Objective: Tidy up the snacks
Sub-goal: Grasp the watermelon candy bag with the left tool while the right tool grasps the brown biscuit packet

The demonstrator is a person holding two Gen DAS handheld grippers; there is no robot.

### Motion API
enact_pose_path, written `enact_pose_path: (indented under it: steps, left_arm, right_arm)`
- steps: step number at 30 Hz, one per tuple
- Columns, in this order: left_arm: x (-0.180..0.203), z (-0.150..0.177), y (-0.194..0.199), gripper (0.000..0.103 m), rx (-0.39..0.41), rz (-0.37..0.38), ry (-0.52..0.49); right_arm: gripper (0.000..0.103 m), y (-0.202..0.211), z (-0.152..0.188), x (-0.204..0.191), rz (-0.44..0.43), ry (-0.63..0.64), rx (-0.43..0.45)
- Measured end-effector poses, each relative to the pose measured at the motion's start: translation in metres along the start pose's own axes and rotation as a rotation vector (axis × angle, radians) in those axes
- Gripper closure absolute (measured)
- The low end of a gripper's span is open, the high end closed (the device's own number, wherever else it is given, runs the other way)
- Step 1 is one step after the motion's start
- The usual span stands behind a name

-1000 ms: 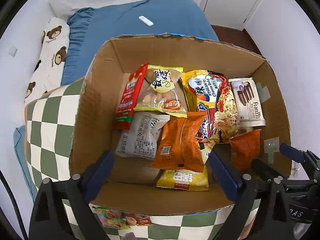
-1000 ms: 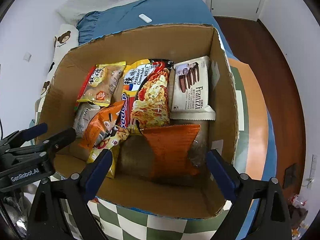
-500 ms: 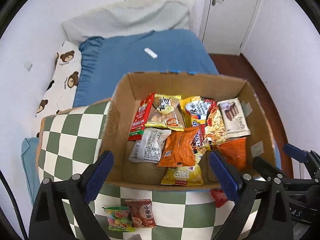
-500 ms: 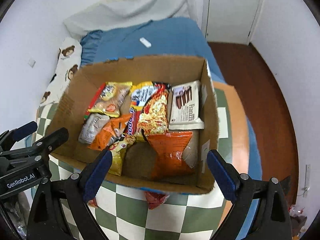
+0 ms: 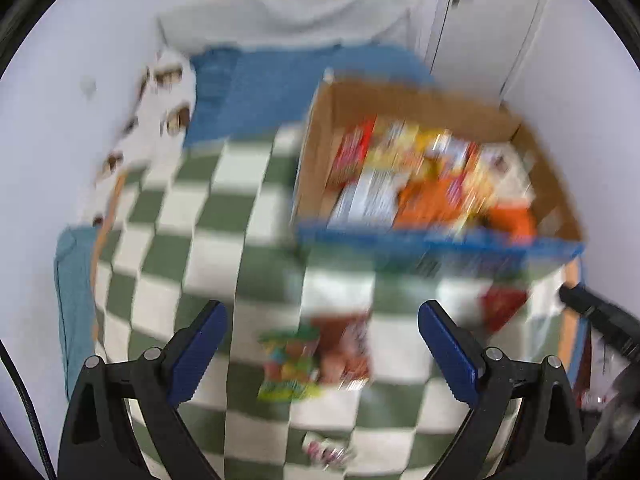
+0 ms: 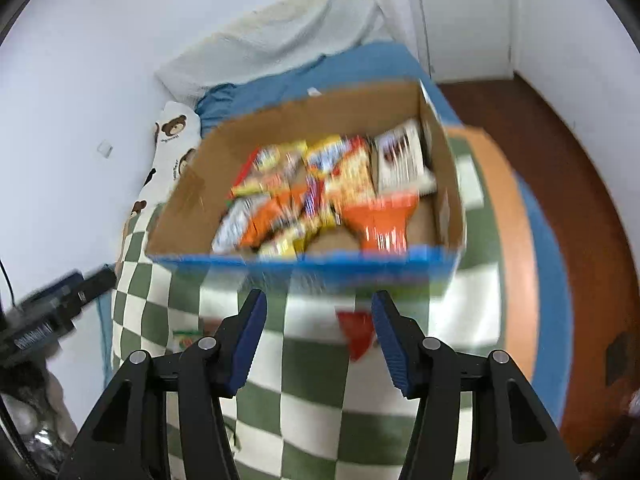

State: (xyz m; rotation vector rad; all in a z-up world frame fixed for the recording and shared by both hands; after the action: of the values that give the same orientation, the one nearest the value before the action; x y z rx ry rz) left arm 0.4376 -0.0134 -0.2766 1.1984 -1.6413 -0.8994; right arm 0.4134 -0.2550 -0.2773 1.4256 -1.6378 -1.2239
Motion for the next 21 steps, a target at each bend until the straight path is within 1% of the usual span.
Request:
enact_pose_path:
  steps: [2, 3, 5, 7, 8, 9, 10, 11, 12, 13, 14, 15, 17, 21]
  left_arm:
    - [-0.011, 0.019, -0.025, 0.005, -0.072, 0.017, 0.034]
    - [-0.017, 0.026, -0.036, 0.005, -0.094, 0.01, 0.047]
    - [-0.029, 0.038, -0.057, 0.005, -0.135, -0.016, 0.057]
    - [-0.036, 0.049, -0.075, 0.005, -0.173, -0.03, 0.07]
    - [-0.042, 0.056, -0.093, 0.005, -0.218, -0.048, 0.067]
    - [-0.047, 0.06, -0.104, 0.005, -0.244, -0.068, 0.065]
    - [-0.054, 0.066, -0.117, 0.008, -0.267, -0.083, 0.068]
    - [-0.058, 0.069, -0.122, 0.011, -0.273, -0.085, 0.072]
    - [-0.064, 0.071, -0.124, 0.017, -0.256, -0.072, 0.098]
    - [-0.072, 0.072, -0.12, 0.042, -0.227, -0.073, 0.129]
    - [-0.076, 0.073, -0.117, 0.053, -0.22, -0.06, 0.145]
    - [-0.084, 0.076, -0.113, 0.056, -0.219, -0.063, 0.171]
    - [-0.105, 0.084, -0.105, 0.056, -0.199, -0.074, 0.221]
    - [-0.14, 0.1, -0.095, 0.056, -0.186, -0.071, 0.325]
  right_arm:
    - [0.045, -0.016, 0.012, 0.005, -0.009, -0.031, -0.038]
    - [0.045, -0.026, 0.019, 0.008, -0.007, -0.045, -0.062]
    - [0.045, -0.036, 0.027, 0.007, -0.02, -0.057, -0.083]
    - [0.045, -0.044, 0.038, -0.004, -0.036, -0.037, -0.104]
    - [0.045, -0.047, 0.043, -0.011, -0.044, -0.023, -0.113]
    - [0.045, -0.051, 0.05, -0.02, -0.054, -0.005, -0.127]
    - [0.045, -0.056, 0.057, -0.034, -0.061, 0.012, -0.143]
    - [0.045, -0.06, 0.062, -0.042, -0.068, 0.023, -0.154]
    - [0.045, -0.061, 0.065, -0.049, -0.073, 0.031, -0.162]
    - [0.045, -0.065, 0.069, -0.06, -0.077, 0.045, -0.172]
    - [0.045, -0.068, 0.072, -0.068, -0.079, 0.056, -0.176]
    - [0.045, -0.072, 0.076, -0.08, -0.082, 0.077, -0.182]
    - [0.045, -0.078, 0.079, -0.1, -0.085, 0.106, -0.194]
    - [0.045, -0.109, 0.089, -0.148, -0.086, 0.158, -0.234]
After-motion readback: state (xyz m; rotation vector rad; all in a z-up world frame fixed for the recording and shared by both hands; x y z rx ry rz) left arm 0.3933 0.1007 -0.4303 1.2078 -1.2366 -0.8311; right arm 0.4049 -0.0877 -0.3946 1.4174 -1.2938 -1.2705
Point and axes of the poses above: each gripper's, at about its wrist camera, not at the fingertips, and y roughly against the way its jaws point, x to its right, z to its underside, the point moved 8 cm from there along -y, roughly the way its jaws point, and after that the axes turned 14 degrees about z, right-handed, at the moved point
